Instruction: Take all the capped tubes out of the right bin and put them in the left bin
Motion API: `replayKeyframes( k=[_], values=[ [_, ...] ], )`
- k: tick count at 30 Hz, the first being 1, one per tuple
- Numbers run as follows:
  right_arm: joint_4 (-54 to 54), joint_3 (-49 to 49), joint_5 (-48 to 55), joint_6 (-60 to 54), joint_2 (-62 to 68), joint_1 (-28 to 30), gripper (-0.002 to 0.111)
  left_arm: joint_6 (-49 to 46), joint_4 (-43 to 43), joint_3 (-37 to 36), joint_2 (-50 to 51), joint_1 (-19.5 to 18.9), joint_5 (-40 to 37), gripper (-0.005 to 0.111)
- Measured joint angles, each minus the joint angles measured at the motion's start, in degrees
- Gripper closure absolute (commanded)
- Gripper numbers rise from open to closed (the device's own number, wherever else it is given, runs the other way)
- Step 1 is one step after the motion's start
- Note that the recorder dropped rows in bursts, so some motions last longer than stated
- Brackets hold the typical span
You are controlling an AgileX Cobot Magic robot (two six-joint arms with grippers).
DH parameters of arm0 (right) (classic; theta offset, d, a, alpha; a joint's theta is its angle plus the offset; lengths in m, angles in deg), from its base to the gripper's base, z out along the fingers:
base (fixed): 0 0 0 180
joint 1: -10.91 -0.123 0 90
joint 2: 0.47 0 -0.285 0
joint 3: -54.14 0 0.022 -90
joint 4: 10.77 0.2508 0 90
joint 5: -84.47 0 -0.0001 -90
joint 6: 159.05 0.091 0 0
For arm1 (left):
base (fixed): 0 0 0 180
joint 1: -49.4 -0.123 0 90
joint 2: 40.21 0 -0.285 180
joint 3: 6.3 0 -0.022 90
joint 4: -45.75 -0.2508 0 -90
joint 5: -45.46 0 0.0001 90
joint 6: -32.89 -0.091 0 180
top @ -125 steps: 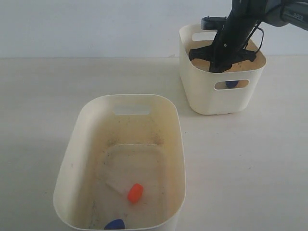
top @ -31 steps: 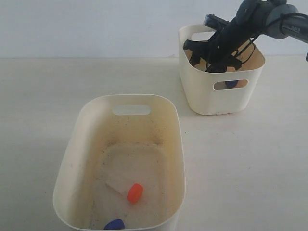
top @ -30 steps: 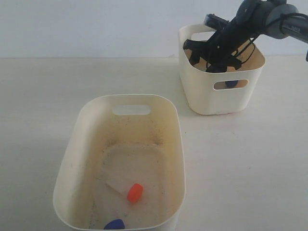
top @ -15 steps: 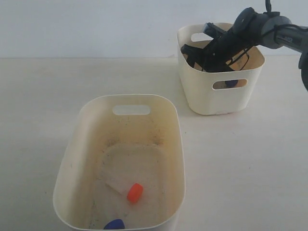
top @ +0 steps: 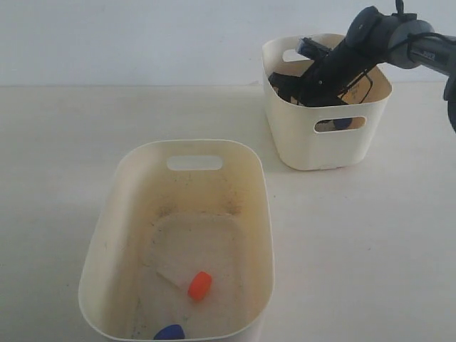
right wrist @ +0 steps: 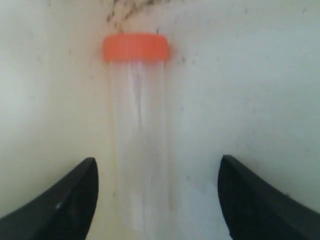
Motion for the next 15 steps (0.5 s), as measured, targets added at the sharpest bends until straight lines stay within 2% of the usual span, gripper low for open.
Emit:
replayKeyframes(
  k=[2,5,7,9,13,15],
  values=[
    [-0.41,-0.07,1.69,-0.84,-0.09,0.00,0.048,0.00,-0.02,0.00,0.00,0.00,0.00,0.102],
    [-0.50,-0.13,3.76,-1.10,-0.13,0.00,0.062,0.00,-0.02,0.00,0.00,0.00,0.00,0.102],
    [-0.26,-0.13,4.94,-1.10,-0.13,0.00,0.065,0.00,-0.02,0.00,0.00,0.00,0.00,0.102],
    [-0.17,-0.13,5.49,-1.10,-0.13,0.00,0.061,0.00,-0.02,0.00,0.00,0.00,0.00,0.102],
    [0.45,-0.13,5.70,-1.10,-0.13,0.00,0.041,0.00,-0.02,0.00,0.00,0.00,0.00,0.102],
    [-0.12,-0.13,5.70,-1.22,-0.24,0.00,0.039,0.00,-0.02,0.00,0.00,0.00,0.00,0.102]
  ],
)
